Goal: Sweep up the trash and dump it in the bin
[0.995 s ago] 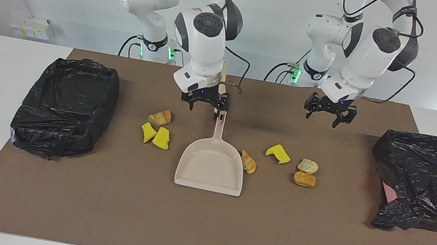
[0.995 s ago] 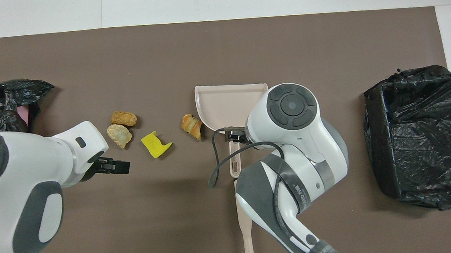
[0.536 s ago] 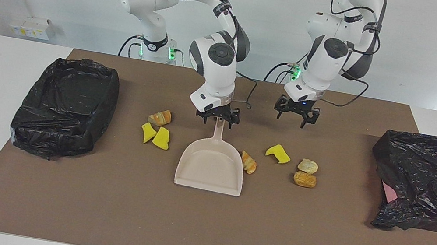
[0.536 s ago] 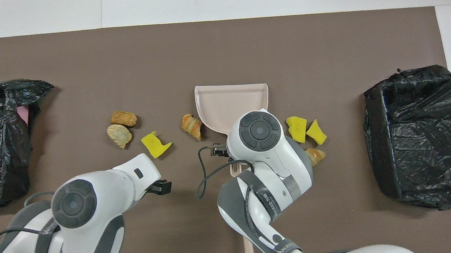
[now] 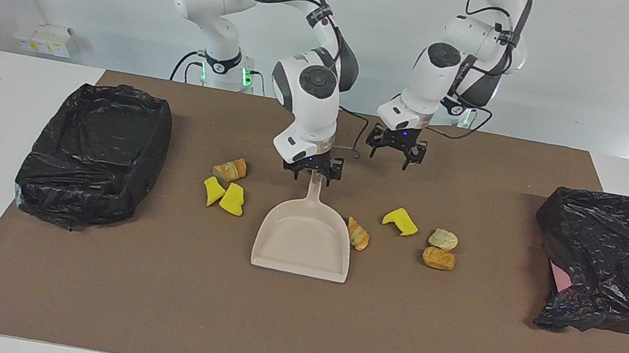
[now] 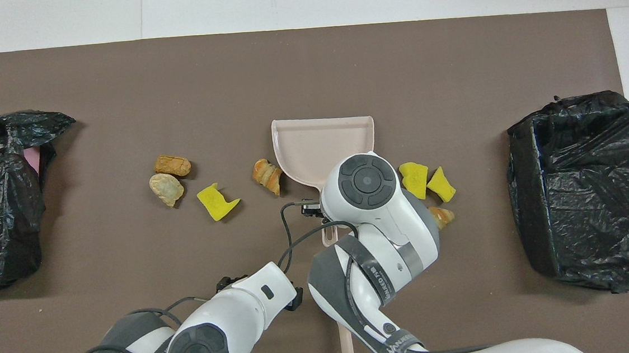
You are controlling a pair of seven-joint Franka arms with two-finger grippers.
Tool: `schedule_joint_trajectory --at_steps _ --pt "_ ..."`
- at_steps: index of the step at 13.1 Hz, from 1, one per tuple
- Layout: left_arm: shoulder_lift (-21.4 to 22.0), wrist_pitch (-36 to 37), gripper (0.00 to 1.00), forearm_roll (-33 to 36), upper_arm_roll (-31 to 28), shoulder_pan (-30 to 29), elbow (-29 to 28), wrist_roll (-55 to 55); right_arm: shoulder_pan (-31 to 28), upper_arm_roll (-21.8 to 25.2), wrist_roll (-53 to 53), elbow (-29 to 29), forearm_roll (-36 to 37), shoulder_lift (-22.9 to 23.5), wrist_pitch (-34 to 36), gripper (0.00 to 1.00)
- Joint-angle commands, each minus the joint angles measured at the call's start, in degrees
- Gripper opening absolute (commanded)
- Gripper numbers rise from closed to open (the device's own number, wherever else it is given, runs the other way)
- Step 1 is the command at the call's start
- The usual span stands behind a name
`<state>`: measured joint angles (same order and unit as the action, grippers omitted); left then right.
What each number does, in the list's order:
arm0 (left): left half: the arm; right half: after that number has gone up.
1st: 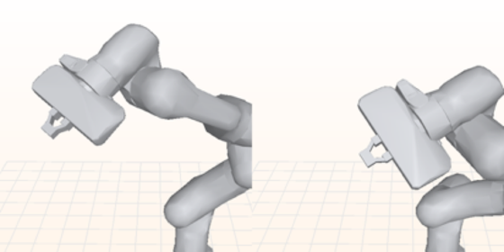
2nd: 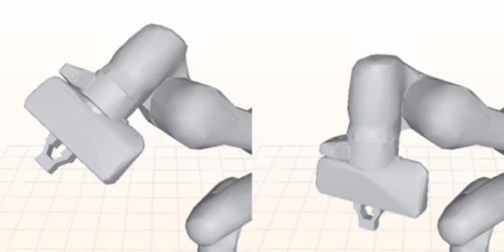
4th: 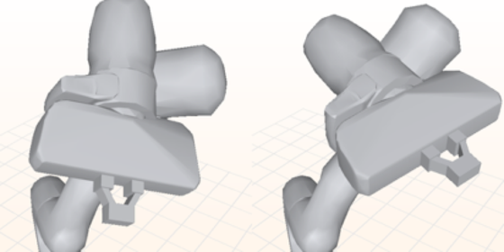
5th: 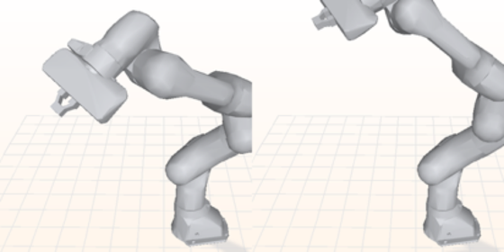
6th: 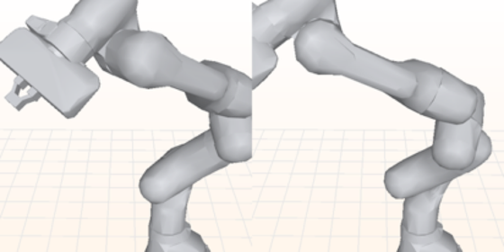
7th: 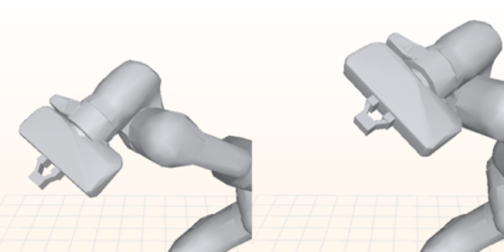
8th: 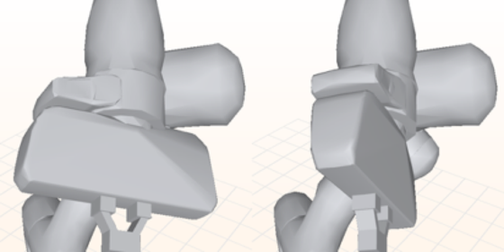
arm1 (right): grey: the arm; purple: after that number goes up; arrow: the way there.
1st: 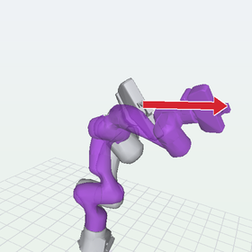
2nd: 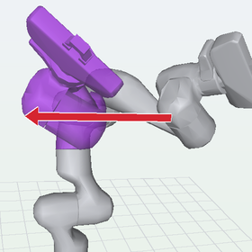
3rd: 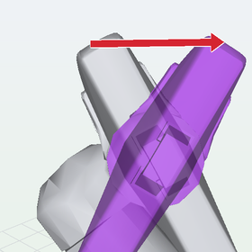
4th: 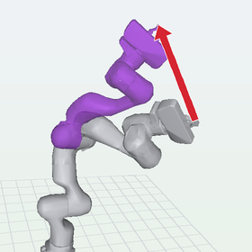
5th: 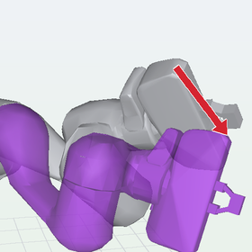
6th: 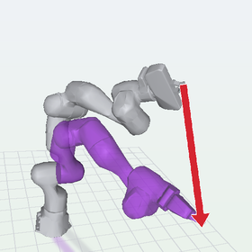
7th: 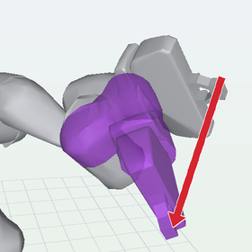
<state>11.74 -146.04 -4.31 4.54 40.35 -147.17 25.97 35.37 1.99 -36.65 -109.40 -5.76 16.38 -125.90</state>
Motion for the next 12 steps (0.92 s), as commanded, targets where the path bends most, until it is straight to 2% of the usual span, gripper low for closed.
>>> schedule_joint_trajectory --at_steps 1,4,7,9,12 --pt "2.9 -1.6 1.0 -0.3 1.6 3.1 -2.3 5.8 -0.5 -0.3 -0.4 -0.8 -1.3 -0.6 -1.2 0.0" --pt "2.7 -2.1 1.0 -0.3 6.5 3.2 -2.3 10.0 -0.5 -0.3 2.5 0.0 0.9 -1.2 1.1 0.0" --pt "3.0 -1.5 1.0 -0.3 11.7 3.2 -2.0 14.2 -3.7 -0.1 32.2 0.3 1.4 -5.5 8.0 0.0" --pt "2.4 -1.9 1.0 -0.3 14.6 3.2 -1.9 16.3 -7.2 -0.2 37.6 0.7 1.9 -7.5 8.5 0.0" --pt "2.2 -1.4 1.0 -0.3 16.4 3.3 -0.4 19.5 -9.1 0.1 52.3 1.6 4.3 -7.9 11.1 0.0"
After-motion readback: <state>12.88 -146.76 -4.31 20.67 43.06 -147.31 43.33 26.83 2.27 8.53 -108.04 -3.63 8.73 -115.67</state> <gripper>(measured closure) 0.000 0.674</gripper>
